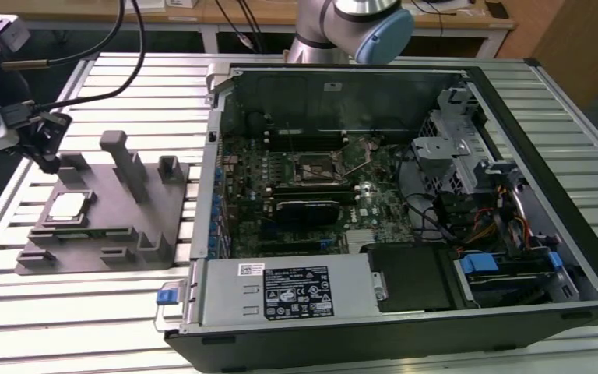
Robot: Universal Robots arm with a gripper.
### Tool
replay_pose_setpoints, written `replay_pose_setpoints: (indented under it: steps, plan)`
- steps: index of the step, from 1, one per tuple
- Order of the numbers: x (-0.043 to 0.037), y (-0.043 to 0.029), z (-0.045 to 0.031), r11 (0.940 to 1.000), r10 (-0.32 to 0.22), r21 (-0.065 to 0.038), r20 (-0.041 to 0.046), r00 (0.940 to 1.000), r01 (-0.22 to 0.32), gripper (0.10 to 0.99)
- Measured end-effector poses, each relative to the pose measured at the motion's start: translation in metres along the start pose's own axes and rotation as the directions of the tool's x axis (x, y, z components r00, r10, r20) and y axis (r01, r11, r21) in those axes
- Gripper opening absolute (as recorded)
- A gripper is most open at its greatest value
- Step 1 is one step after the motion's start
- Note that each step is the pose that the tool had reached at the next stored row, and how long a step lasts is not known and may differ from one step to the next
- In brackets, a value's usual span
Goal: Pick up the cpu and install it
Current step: 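Pick up the cpu and move it towards the insertion slot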
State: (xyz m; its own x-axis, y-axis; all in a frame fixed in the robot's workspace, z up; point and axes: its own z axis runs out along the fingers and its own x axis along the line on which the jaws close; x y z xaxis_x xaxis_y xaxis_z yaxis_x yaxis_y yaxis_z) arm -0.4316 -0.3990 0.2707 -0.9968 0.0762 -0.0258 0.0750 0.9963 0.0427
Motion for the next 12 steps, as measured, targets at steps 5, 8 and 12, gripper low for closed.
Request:
replay_pose_setpoints:
  steps: [5,8,12]
  plan:
    - [0.0012,-0.0003,0.0046,1.0,0.0,0.0,0.0,1.0,0.0,0.106]
    - [0.0018,-0.0005,0.0076,1.0,0.0,0.0,0.0,1.0,0.0,0.106]
    - [0.0024,-0.0007,0.0114,1.0,0.0,0.0,0.0,1.0,0.0,0.106]
